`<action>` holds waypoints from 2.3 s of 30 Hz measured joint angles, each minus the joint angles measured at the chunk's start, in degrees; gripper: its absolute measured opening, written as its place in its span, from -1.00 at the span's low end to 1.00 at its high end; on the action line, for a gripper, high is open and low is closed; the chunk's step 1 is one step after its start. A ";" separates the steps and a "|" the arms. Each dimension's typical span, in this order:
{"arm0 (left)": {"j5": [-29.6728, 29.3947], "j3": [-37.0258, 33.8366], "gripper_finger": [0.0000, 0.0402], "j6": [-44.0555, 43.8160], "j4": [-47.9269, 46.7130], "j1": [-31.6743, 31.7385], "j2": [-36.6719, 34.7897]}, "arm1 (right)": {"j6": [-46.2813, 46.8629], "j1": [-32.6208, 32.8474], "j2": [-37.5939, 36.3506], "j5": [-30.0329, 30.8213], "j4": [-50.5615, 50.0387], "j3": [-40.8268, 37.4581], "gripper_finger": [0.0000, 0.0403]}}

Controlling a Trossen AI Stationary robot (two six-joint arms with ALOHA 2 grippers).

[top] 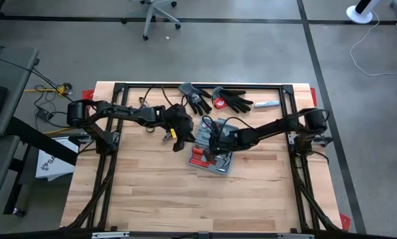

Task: Prefit tool cases
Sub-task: Put the transparent flathead screwdriver into the gray tool box

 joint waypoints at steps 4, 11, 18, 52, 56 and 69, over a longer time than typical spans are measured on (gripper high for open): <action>0.51 0.02 -0.80 -0.04 4.25 -0.70 0.81 | 1.70 1.13 -2.32 2.11 -2.61 0.00 -1.00; 3.48 1.68 -0.80 3.28 4.21 -2.62 4.29 | 4.30 2.42 -2.63 2.18 -6.00 0.09 -1.00; 3.55 5.53 -0.80 5.05 4.22 -2.88 9.57 | 5.58 2.97 -2.60 2.25 -8.25 0.09 -1.00; 10.30 8.96 -0.81 3.91 0.36 -0.78 21.04 | 12.00 3.83 -4.44 1.85 -3.59 -6.69 -1.00; 9.42 8.54 -0.80 3.65 -0.76 -0.22 18.46 | 12.17 4.82 -7.03 3.70 -4.92 -7.01 -1.00; 2.76 8.61 -0.80 10.04 -0.52 2.41 8.22 | 13.25 4.91 -12.79 9.90 -9.12 -6.95 -1.00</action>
